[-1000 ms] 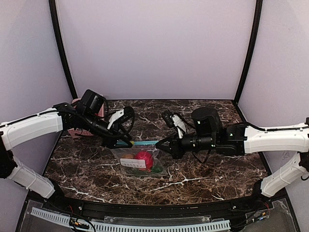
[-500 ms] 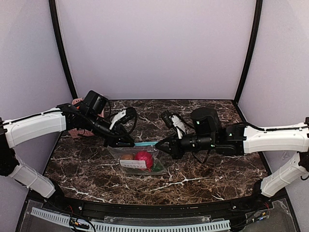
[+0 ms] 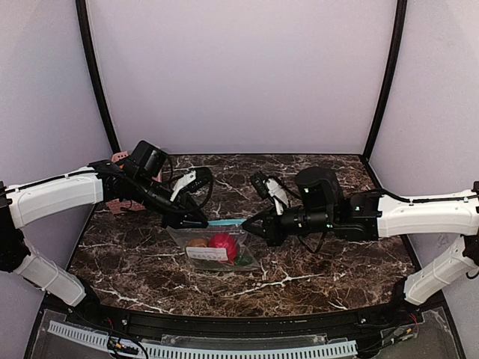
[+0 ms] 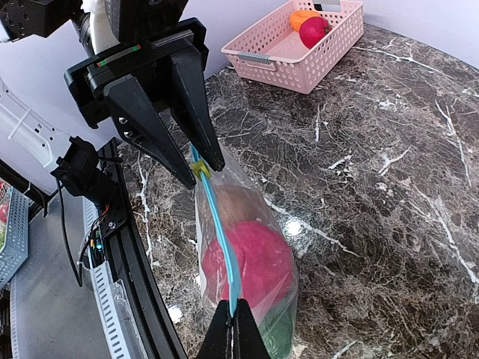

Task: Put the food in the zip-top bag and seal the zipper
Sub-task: Zip the zipper of the food storage bag.

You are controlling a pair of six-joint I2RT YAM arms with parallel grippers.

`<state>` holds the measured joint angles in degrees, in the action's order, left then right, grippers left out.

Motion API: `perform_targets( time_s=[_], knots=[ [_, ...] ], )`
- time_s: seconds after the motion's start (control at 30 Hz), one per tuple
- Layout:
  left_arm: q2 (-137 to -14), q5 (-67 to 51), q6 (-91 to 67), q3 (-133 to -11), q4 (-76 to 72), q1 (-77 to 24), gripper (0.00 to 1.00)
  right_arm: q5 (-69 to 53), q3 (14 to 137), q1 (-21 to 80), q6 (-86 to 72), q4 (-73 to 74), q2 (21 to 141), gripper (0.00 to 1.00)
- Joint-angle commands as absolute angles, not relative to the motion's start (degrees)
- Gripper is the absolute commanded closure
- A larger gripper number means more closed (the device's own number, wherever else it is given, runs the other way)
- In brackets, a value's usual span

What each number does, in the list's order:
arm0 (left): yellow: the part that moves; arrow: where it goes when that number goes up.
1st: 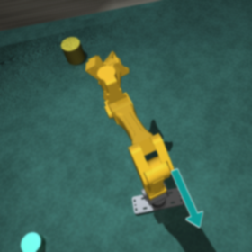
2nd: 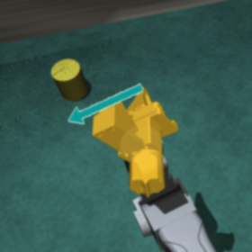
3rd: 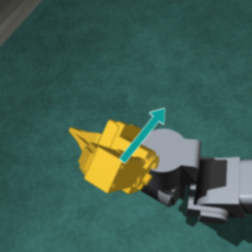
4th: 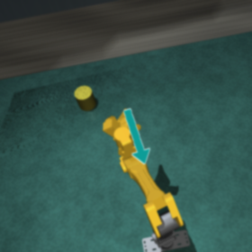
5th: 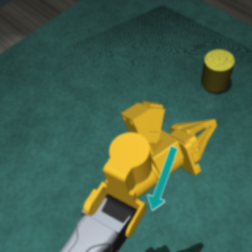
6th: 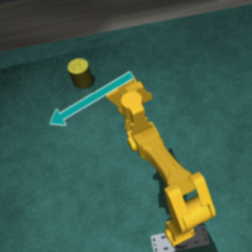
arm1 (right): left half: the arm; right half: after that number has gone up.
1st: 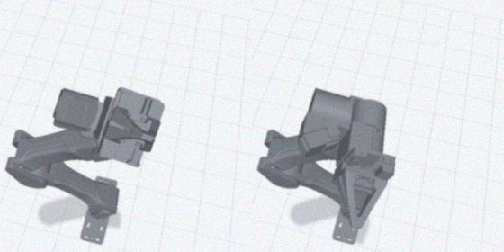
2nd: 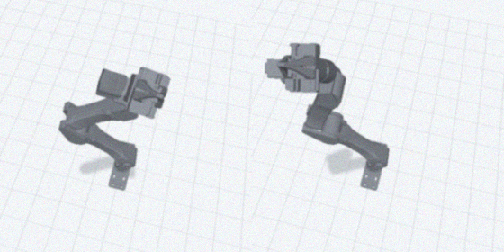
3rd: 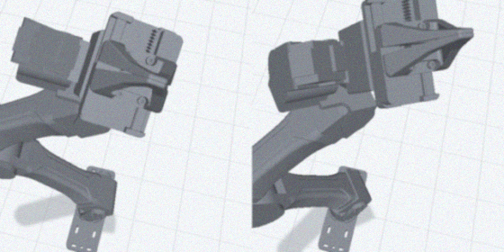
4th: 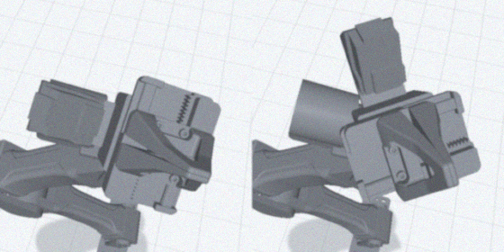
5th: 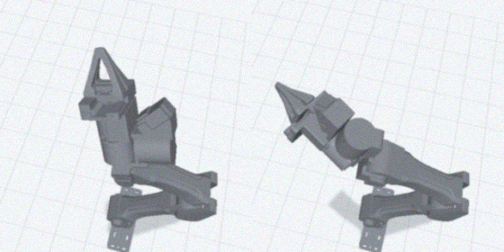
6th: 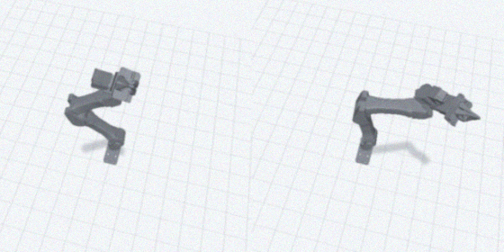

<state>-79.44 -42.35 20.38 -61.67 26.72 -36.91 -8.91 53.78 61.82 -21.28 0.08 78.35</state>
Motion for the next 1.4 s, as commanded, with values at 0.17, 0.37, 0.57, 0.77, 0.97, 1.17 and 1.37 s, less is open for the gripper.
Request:
perform_targets(
  time_s=[0.17, 0.37, 0.57, 0.77, 0.97, 1.17, 1.37],
  knots=[
    [-78.05, -40.93, 21.31, -61.8, 28.44, -36.65, 0.83, -7.7, 55.17, 61.7, -20.92, -0.53, 77.77, 1.0],
    [-78.07, -41.1, 21.38, -61.84, 28.61, -36.65, 0.9, -3.77, 55.77, 61.73, -21.96, 0.96, 77.98, 1.0],
    [-78.13, -42.42, 20.94, -61.92, 28.57, -36.65, 0.99, 1.77, 57.54, 61.6, -23.54, 4.32, 79.33, 1.0],
    [-78.2, -43.08, 20.68, -61.85, 28.49, -36.64, 0.99, 8.22, 59.67, 61.01, -26.04, 7.27, 81.3, 1.0],
    [-78.17, -42.83, 20.57, -61.93, 28.65, -36.65, 0.99, 11.69, 60.84, 59.61, -28.68, 9.39, 82.57, 1.0],
    [-78.07, -42.48, 20.58, -61.79, 28.66, -36.61, 0.99, 11.8, 59.4, 57.06, -31.88, 10.38, 82.11, 1.0],
    [-78.21, -42.47, 20.56, -61.79, 28.76, -36.65, 0.99, 11.27, 58.01, 55.36, -33.07, 10.8, 81.36, 1.0]
  ],
)
